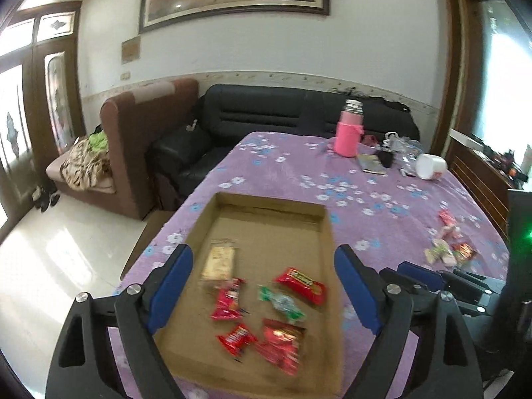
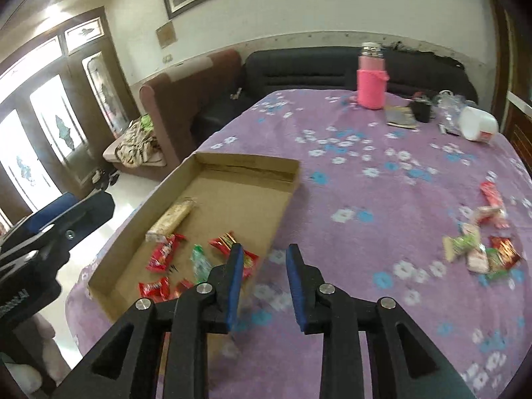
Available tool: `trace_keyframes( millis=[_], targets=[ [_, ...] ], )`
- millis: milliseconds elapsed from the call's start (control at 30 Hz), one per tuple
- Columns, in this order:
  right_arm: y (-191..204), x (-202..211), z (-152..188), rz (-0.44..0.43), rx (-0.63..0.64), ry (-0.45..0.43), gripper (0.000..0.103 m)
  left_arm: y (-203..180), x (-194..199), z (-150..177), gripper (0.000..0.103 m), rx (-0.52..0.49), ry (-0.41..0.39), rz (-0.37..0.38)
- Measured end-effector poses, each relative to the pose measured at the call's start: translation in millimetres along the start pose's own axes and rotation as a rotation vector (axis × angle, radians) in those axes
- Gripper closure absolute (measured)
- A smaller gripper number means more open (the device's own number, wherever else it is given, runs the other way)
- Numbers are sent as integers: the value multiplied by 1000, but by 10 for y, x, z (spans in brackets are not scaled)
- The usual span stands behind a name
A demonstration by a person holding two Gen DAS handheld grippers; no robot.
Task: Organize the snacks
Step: 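Place the biscuit and the red-and-black packet into the cardboard tray with both tools, then move both open tools back toward the remaining snacks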
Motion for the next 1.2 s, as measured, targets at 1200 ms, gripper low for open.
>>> trace_keyframes(
  millis=[1200],
  targets=[
    [-2676, 656, 633, 108, -502, -42, 69, -1327, 36, 377, 16, -186, 111, 173]
  ],
)
Point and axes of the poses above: each gripper's, at about its wrist camera, not at the fingertips, and x roughly against the way its jaws point, y to its left, z to its underside, the point moved 5 cm from there along -x, roughly the way its jaws point, and after that the axes turned 12 degrees about y, right-handed, at the moved point
